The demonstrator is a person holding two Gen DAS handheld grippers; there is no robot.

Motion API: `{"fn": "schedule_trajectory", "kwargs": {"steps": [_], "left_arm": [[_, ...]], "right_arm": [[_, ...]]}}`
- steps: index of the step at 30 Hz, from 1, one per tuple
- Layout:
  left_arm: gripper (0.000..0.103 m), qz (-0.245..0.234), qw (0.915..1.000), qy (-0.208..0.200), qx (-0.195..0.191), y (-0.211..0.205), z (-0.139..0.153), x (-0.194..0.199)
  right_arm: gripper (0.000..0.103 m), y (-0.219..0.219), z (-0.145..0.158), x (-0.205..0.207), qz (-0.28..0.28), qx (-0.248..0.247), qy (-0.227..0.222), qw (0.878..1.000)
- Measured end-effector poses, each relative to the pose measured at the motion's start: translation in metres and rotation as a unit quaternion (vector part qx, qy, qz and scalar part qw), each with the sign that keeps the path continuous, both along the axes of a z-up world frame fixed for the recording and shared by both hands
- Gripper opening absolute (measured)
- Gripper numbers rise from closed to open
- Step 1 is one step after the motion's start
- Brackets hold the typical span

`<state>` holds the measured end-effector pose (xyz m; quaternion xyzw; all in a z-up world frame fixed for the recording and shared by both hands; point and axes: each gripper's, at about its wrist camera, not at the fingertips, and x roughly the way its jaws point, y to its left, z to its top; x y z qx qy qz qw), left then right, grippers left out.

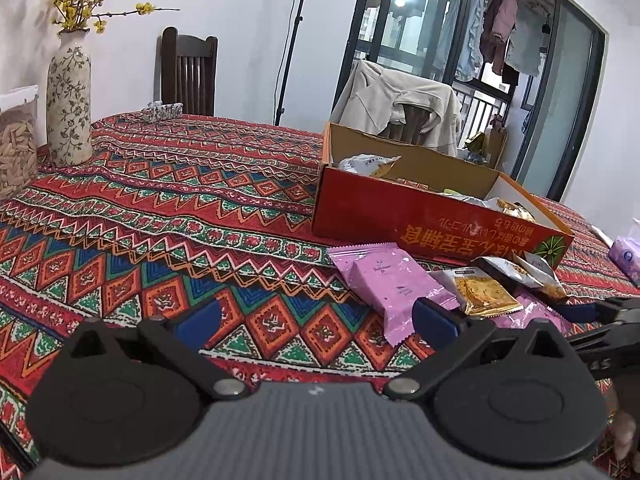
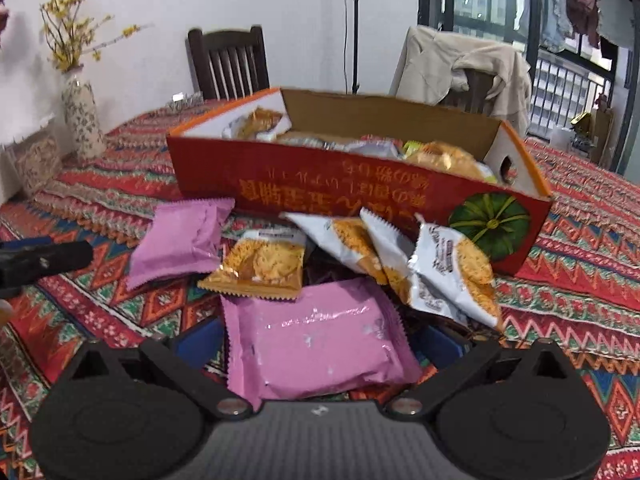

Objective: Organize snacks
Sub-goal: 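Grasp a large pink bag with the right gripper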

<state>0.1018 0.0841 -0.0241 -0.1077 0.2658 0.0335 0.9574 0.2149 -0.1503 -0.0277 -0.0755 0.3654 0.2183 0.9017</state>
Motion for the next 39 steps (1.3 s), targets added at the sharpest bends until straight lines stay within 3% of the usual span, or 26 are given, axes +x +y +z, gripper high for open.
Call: {"fn": "schedule_trajectory", "kwargs": {"steps": [16, 20, 22, 25, 39], "left_arm": [[0.103, -0.001, 0.9999, 0.008, -0.009, 0.002, -0.003, 0.004], [0.103, 0.000, 0.9999, 0.011, -0.013, 0.004, -0.004, 0.006], [0.103, 0.001, 0.9999, 0.011, -0.012, 0.004, -0.004, 0.006], [0.103, 0.001, 0.9999, 0.011, -0.012, 0.003, -0.003, 0.005], [0.103, 0.004, 0.9999, 0.012, -0.010, 0.003, -0.003, 0.006]], "right_arm": [[0.102, 0.005, -0.006, 0.002, 0.017, 0.001, -0.012, 1.000], [0.091, 0.002, -0.005, -0.002, 0.017, 0.008, -0.021, 1.000], [0.079, 0.002, -0.004, -0.004, 0.021, 0.010, -0.027, 0.999], [0.070, 0.000, -0.003, -0.011, 0.023, 0.012, -0.035, 0.999], [0.066, -0.024, 0.011, -0.058, 0.009, 0.031, -0.083, 0.996]]}}
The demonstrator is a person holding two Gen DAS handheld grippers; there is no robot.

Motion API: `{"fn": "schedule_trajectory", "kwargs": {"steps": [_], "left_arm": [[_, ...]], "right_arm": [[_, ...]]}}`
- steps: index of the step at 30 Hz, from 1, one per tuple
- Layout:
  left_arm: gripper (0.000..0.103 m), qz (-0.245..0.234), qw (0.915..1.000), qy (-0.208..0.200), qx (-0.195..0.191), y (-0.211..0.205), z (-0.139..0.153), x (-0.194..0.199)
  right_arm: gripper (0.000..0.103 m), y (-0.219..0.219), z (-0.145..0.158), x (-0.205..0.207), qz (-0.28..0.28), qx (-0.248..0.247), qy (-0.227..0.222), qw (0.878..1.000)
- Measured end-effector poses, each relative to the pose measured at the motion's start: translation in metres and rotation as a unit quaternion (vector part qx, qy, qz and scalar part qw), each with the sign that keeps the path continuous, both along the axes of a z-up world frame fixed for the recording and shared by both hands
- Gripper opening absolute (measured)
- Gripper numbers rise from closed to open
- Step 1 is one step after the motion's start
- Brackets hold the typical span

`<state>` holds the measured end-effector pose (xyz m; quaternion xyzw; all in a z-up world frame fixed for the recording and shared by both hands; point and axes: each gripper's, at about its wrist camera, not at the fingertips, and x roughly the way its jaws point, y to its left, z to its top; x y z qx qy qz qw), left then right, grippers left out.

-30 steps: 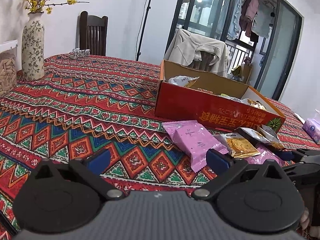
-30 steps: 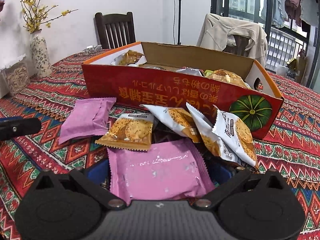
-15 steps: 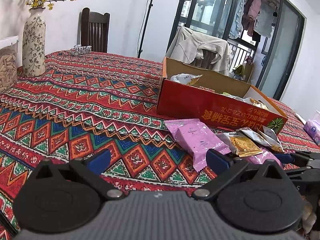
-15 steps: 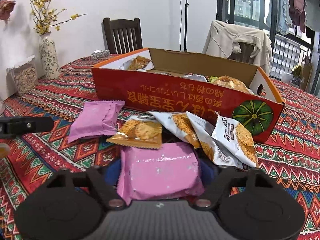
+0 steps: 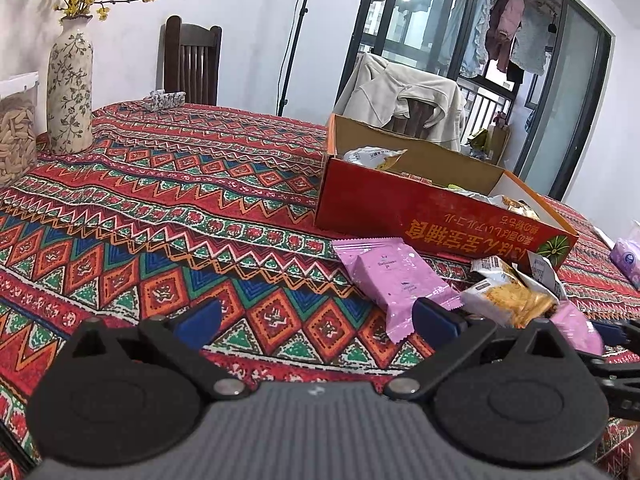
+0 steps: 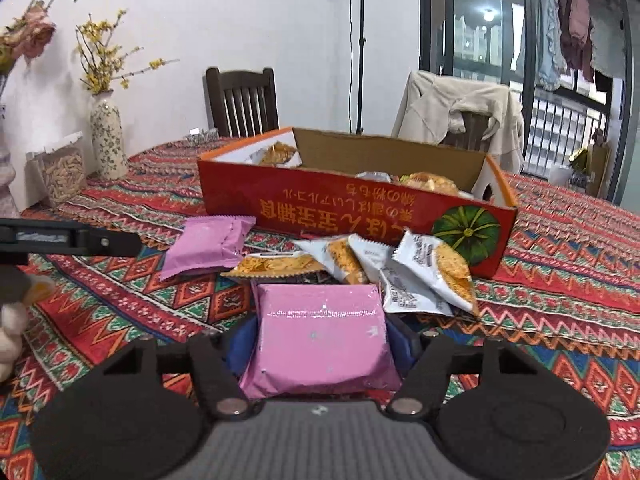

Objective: Organize snacks
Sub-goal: 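Grasp a large pink bag with the right gripper, then grasp a pink packet with the left gripper while the right holds the pink bag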

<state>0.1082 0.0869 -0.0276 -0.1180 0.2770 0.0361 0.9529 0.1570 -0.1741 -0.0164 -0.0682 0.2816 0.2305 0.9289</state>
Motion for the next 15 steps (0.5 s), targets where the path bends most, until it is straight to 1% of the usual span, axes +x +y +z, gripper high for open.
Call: {"fn": "schedule_trajectory", "kwargs": {"steps": [4, 7, 15], "left_arm": [[0.103, 0.003, 1.0000, 0.001, 0.001, 0.000, -0.001, 0.000], [0.103, 0.007, 1.0000, 0.000, 0.004, 0.000, 0.000, 0.000], [0.103, 0.012, 0.9997, 0.005, 0.022, -0.005, 0.005, -0.001]], "right_arm": [[0.066, -0.013, 0.012, -0.007, -0.007, 0.006, -0.022, 1.000], [0.066, -0.025, 0.020, -0.004, -0.030, 0.012, -0.040, 0.999], [0.066, -0.059, 0.031, 0.026, -0.096, 0.024, -0.066, 0.993]]}}
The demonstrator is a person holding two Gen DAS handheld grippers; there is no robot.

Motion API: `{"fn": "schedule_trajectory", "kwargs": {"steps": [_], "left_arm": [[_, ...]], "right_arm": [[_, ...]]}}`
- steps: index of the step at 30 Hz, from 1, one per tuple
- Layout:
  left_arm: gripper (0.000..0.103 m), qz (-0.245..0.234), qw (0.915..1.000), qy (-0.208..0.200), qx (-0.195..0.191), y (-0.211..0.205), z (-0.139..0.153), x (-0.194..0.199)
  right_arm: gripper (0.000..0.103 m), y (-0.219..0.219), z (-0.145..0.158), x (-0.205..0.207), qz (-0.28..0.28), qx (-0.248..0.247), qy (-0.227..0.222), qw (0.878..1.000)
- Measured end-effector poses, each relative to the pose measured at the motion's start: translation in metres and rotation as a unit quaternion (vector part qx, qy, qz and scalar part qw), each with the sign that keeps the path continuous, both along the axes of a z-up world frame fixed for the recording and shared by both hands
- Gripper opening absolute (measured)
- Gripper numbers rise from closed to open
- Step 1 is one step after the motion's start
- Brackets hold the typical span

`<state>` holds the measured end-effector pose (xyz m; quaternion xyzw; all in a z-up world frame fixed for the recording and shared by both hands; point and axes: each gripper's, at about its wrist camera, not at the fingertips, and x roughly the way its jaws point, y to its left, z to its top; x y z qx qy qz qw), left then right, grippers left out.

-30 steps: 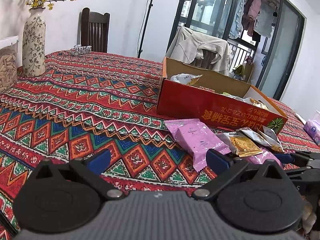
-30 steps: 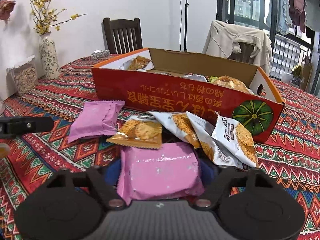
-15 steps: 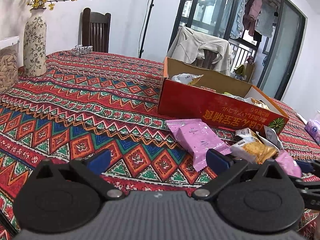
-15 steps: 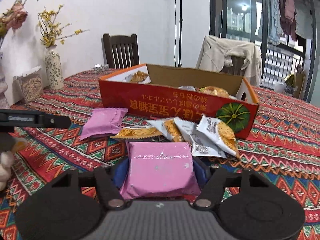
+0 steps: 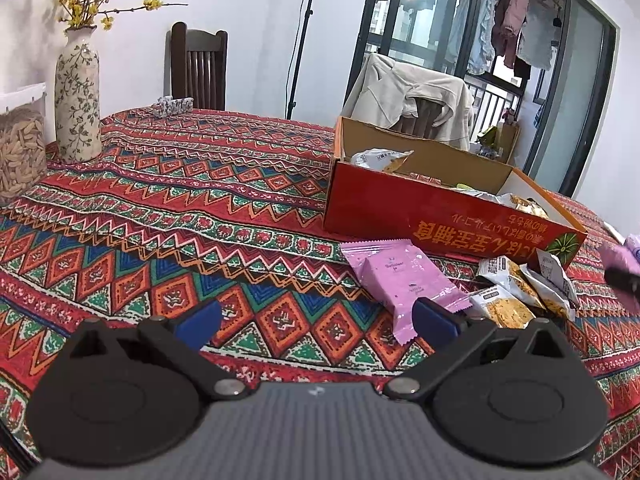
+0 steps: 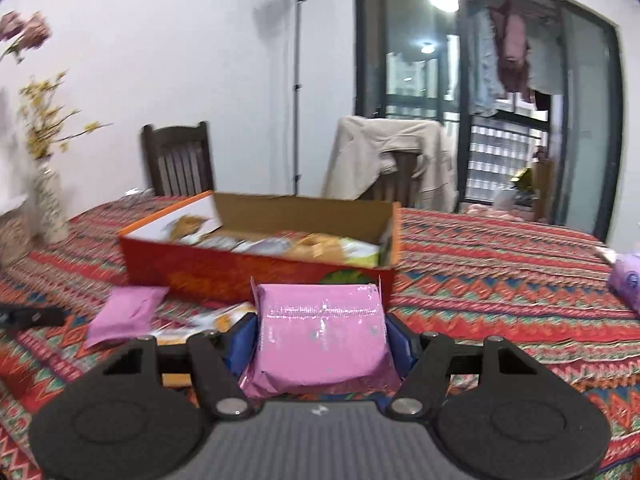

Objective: Organize snacks
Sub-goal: 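Grasp a pink packet with the left gripper while the right holds the pink bag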

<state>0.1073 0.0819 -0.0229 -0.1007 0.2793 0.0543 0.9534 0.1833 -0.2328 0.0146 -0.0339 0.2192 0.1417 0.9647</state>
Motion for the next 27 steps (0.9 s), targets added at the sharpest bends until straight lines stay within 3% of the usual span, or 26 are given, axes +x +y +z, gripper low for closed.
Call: {"fn": "schedule_trajectory", "kwargs": {"steps": [12, 27], "left_arm": [[0.103, -0.022, 0.9995, 0.009, 0.018, -0.027, 0.019, 0.018], [0.103, 0.034, 0.9947, 0.092, 0.032, -0.073, 0.013, 0.090]], "right_arm": [[0.067, -0.037, -0.025, 0.032, -0.080, 0.063, 0.021, 0.995], [0.067, -0.045, -0.030, 0.026, -0.099, 0.070, 0.016, 0.992]]}}
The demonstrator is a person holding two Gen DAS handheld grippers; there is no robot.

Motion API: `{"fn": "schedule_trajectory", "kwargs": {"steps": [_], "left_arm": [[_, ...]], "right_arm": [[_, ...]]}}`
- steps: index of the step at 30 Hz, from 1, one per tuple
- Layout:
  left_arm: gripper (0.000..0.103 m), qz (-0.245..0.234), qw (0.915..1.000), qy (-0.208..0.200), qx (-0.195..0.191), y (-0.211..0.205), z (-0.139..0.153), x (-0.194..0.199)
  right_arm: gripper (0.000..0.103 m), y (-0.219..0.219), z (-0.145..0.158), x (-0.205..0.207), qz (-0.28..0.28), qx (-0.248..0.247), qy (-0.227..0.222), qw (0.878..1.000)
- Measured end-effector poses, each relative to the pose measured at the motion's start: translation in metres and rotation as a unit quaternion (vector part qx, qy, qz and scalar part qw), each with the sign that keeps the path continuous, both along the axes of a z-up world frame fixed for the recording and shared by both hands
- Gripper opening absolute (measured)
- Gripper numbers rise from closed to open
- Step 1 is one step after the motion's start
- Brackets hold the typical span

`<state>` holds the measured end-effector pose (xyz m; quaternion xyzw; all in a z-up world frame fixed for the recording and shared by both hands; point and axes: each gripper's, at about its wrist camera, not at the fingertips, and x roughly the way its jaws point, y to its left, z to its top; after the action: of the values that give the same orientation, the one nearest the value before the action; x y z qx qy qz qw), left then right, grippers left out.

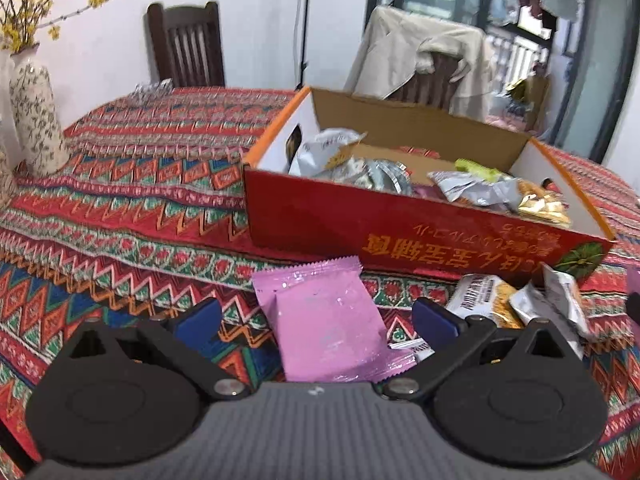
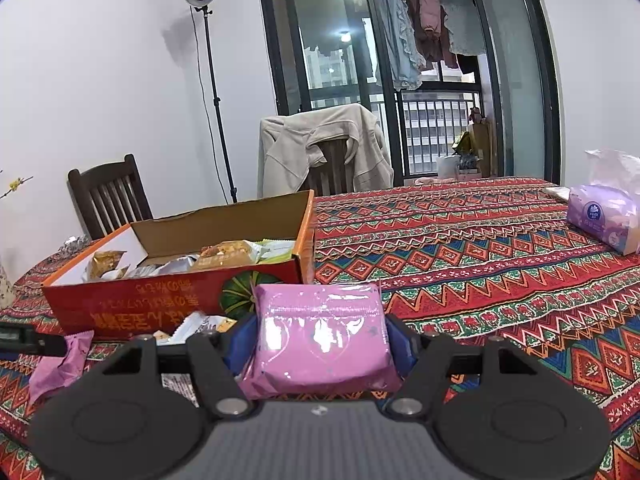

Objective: Organize snacks
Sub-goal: 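Grasp a pink packet with the left gripper while the right holds the pink bag, then carry the pink bag and pink packet into the orange box and open both grippers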

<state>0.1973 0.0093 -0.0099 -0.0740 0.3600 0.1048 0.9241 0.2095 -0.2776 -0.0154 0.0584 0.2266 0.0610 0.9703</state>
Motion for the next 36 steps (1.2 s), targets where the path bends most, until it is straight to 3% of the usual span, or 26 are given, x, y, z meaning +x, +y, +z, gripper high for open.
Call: {"fn": "schedule_trajectory", "kwargs": {"steps": [6, 10, 12, 14, 16, 26, 36], "left_arm": [[0.102, 0.030, 0.9993, 0.018, -0.012, 0.001, -0.015, 0.009], [0.093, 0.043, 0.9989, 0.016, -0.013, 0.005, -0.018, 0.008], [0.088, 0.041, 0.9990, 0.009, -0.015, 0.005, -0.018, 0.006], [0.071, 0.035, 0.9994, 0.003, -0.010, 0.003, -0.017, 0.005], [0.063, 0.030, 0.9995, -0.002, -0.009, 0.001, -0.016, 0.004], [0.063, 0.042, 0.9982, -0.025, -0.034, 0.010, -0.008, -0.010], [0.063, 0.011, 0.9955, -0.091, -0.022, 0.006, 0.026, -0.033]], "right_arm": [[0.067, 0.004, 0.001, 0.000, 0.002, -0.004, -0.001, 1.000], [0.067, 0.004, 0.000, 0.000, 0.003, -0.005, -0.002, 1.000], [0.067, 0.005, 0.000, 0.000, 0.003, -0.005, -0.001, 1.000], [0.067, 0.006, 0.000, 0.000, 0.003, -0.007, 0.000, 1.000], [0.067, 0.006, 0.000, 0.000, 0.003, -0.007, 0.000, 1.000], [0.067, 0.004, 0.000, -0.002, 0.004, -0.004, -0.007, 1.000], [0.067, 0.010, 0.012, -0.012, 0.006, -0.017, -0.032, 0.999]]}}
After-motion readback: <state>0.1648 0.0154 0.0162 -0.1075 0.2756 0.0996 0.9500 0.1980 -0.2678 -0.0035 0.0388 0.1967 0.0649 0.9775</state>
